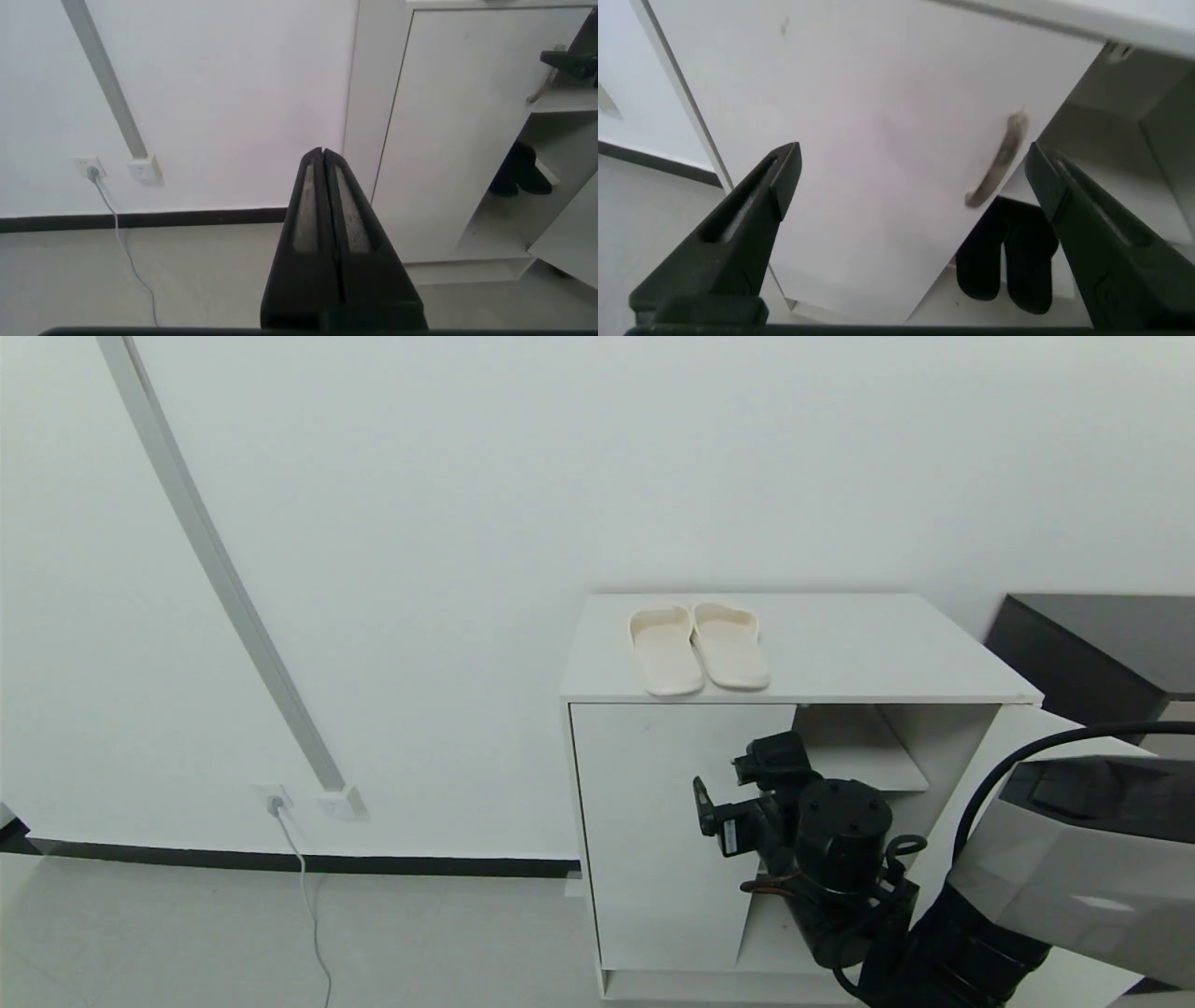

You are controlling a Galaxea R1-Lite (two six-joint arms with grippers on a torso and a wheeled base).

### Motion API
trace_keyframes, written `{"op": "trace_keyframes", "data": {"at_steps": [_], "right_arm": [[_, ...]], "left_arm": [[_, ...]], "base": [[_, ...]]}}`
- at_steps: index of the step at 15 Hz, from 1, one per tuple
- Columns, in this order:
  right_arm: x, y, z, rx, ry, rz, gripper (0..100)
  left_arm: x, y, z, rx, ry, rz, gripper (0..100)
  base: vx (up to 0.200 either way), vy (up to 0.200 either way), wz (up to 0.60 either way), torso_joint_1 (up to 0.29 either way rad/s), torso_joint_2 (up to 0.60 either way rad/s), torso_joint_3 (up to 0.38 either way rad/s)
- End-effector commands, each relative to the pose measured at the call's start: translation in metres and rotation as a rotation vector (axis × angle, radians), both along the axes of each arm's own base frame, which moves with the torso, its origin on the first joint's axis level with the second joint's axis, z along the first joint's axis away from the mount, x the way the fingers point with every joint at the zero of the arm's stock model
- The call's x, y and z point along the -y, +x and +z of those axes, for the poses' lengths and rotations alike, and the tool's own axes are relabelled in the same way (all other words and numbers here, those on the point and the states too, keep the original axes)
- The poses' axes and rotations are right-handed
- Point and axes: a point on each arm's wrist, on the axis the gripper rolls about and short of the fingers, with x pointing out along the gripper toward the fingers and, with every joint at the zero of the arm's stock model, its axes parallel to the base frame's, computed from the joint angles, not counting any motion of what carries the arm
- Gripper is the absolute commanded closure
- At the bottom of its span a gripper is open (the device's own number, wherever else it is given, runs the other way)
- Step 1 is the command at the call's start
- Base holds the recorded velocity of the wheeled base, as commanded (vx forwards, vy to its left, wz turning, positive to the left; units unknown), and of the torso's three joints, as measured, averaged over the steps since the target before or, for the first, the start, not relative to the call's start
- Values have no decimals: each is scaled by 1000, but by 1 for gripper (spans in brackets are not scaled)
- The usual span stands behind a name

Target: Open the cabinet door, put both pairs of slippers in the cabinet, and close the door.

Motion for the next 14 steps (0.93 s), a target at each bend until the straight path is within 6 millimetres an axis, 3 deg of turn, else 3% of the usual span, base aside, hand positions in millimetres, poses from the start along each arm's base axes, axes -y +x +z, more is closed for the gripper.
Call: {"op": "trace_keyframes", "data": {"at_steps": [1, 7, 14], "right_arm": [[0, 0, -1, -1, -2, 0, 0], [-1, -2, -2, -4, -5, 8, 0], [-1, -1, -6, 19, -5, 43, 0]], "left_arm": [[0, 0, 0, 0, 0, 0, 100], [0, 0, 0, 0, 0, 0, 100], [0, 0, 0, 0, 0, 0, 100]], "base": [[0, 0, 0, 242, -574, -325], [0, 0, 0, 252, -571, -320], [0, 0, 0, 140, -295, -160]]}}
